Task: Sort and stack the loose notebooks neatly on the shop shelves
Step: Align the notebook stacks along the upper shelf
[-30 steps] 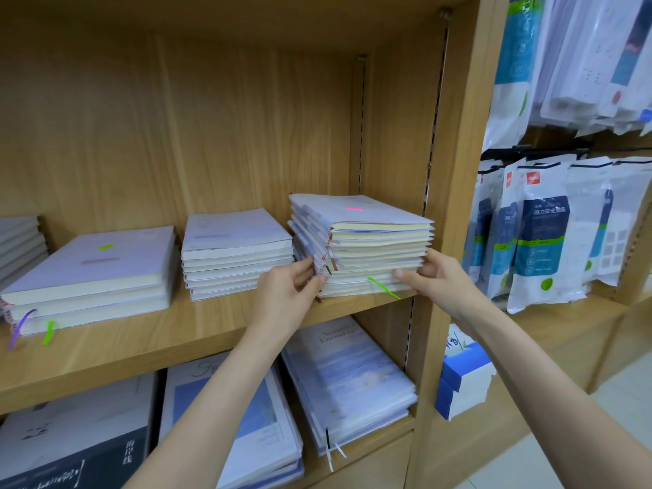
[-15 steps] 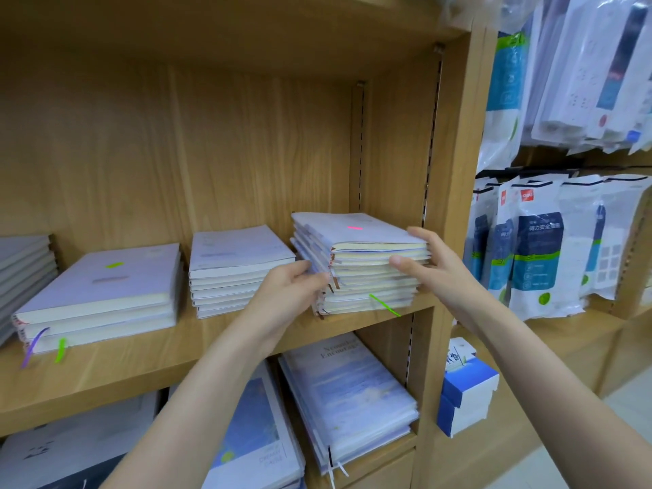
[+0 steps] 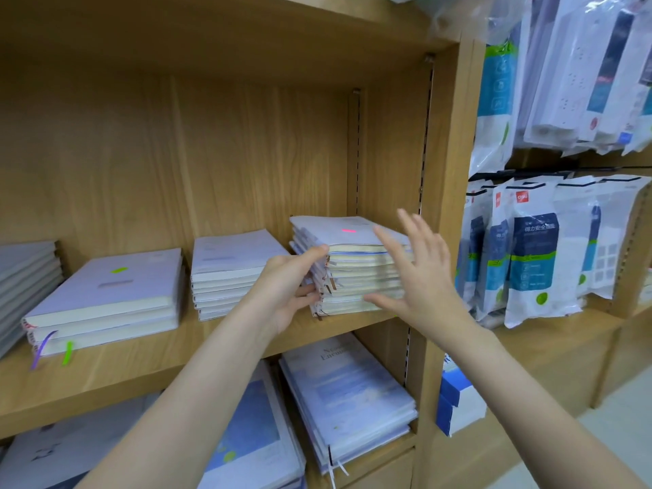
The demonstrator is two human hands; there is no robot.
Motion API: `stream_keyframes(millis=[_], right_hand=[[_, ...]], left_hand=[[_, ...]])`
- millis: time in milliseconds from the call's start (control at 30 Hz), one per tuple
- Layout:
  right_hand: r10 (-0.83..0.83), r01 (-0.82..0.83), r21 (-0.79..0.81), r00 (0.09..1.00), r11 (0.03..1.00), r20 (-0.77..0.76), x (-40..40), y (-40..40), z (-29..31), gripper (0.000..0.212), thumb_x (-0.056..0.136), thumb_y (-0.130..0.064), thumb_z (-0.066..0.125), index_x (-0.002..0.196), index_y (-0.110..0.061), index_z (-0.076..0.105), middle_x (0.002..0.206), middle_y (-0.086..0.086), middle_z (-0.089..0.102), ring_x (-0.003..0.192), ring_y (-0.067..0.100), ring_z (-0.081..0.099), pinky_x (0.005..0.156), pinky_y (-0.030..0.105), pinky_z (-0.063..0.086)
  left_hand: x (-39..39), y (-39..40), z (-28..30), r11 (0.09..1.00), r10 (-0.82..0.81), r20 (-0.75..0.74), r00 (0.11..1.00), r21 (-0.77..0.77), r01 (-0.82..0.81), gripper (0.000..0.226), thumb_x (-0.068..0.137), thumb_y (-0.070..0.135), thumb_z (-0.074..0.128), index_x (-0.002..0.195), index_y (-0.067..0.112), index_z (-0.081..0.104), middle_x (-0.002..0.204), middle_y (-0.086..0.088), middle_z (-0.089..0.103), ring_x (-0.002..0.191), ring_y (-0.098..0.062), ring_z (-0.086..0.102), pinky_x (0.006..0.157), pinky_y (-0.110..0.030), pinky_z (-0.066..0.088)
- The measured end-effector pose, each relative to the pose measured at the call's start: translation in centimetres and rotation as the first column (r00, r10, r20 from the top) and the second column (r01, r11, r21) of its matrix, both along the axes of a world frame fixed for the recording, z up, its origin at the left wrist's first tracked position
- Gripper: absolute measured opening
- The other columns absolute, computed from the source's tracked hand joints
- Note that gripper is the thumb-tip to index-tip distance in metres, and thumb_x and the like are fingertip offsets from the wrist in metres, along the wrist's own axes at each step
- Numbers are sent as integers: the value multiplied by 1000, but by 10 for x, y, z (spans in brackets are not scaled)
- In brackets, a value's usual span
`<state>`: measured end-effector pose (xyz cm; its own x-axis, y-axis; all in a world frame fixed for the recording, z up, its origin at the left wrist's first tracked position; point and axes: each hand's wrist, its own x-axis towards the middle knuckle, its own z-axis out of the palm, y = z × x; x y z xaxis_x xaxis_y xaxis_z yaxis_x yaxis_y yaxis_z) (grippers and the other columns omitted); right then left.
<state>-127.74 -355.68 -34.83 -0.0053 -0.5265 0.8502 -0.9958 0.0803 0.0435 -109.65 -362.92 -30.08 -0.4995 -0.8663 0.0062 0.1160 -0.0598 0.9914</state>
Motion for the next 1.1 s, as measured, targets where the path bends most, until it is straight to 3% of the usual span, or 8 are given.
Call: stream_keyframes(millis=[167,333,433,500,633,767,1000,1100], right_hand=[[-52,52,-4,996,999,-74,32,-27,0,108,51,-58,80,138,-14,32,129,9,53,115,25,39,97,61,35],[-65,66,-25,998,998,20,25,-36,14,98,50,-63,76,129,-14,44,117,8,56,98,33,55,85,54,42],[-51,52,46,998,998,-38,19,-35,11,98,50,-55,82,129,-20,35,117,10,55,97,36,56,86,57,41],[-54,58,72,997,996,-59,19,-33,9,96,50,-49,85,128,-20,35,117,10,56,98,36,56,90,60,40],[-38,56,265,997,963,-73,14,-25,15,101,62,-43,82,144,-22,27,137,7,42,121,33,41,105,59,22],[10,9,219,996,976,-84,5,-19,17,96,54,-36,88,130,-25,30,125,10,53,106,37,54,93,56,37],[36,-31,104,998,994,-44,1,-19,18,73,64,-45,72,124,-16,44,116,7,57,93,32,58,81,46,45],[75,-79,53,995,995,71,2,-19,28,71,68,-36,77,128,-12,48,118,6,54,99,31,56,85,46,42]], left_hand=[[-4,-1,8,998,-29,-117,993,52,36,28,83,21,68,105,4,61,87,-8,61,74,-22,63,76,-37,55],[-11,-1,14,990,-35,-306,951,117,75,19,86,20,64,100,9,56,113,-8,51,105,-27,54,74,-34,57],[-12,-3,12,987,-113,-193,975,89,132,27,86,21,63,109,8,54,118,-12,47,109,-32,54,76,-35,56],[-7,-11,9,996,-76,-62,995,48,79,38,86,24,63,118,6,52,120,-14,46,113,-33,53,88,-36,51],[2,-18,3,983,-135,-2,991,122,134,53,91,29,56,131,-3,41,133,-28,41,122,-35,46,106,-39,38],[-14,-15,8,969,-179,-21,984,167,180,67,93,34,52,141,-5,26,148,-32,20,139,-39,22,110,-43,27],[-21,-23,12,928,-131,-110,985,337,160,63,95,25,48,142,-6,20,149,-30,17,137,-45,20,109,-55,20],[-28,-23,17,910,-29,-276,961,389,139,20,95,6,44,114,0,44,115,-20,50,95,-31,57,80,-43,47]])
